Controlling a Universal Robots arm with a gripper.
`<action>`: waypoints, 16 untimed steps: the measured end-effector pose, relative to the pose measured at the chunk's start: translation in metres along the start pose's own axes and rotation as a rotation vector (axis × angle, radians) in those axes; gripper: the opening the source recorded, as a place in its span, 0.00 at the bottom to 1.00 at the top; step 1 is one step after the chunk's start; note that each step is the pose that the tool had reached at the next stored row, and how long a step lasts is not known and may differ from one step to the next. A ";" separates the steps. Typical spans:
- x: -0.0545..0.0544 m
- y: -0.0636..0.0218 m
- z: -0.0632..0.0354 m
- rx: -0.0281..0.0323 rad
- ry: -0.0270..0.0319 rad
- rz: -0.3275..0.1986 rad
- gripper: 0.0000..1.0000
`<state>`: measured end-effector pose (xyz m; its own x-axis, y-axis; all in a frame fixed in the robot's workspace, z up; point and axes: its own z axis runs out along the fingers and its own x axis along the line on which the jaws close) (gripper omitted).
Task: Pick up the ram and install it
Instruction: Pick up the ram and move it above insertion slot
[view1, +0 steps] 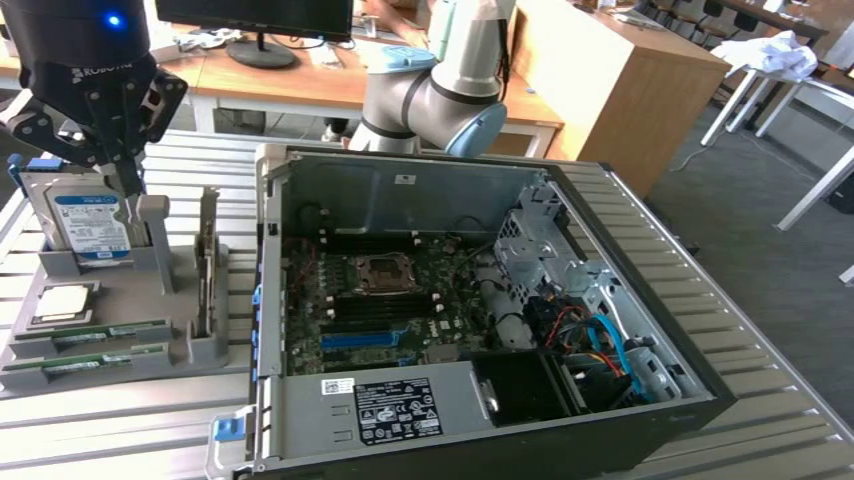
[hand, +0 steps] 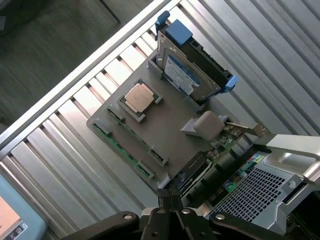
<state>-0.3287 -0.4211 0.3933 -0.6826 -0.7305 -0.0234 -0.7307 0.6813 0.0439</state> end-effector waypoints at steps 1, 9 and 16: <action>0.000 0.0000 0.0000 -0.0001 0.0002 -0.004 0.10; 0.000 0.0000 0.0000 -0.0008 0.0016 -0.035 0.10; 0.000 -0.0001 0.0000 -0.0014 0.0027 -0.061 0.10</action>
<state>-0.3287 -0.4211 0.3933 -0.6368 -0.7707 -0.0234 -0.7708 0.6356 0.0439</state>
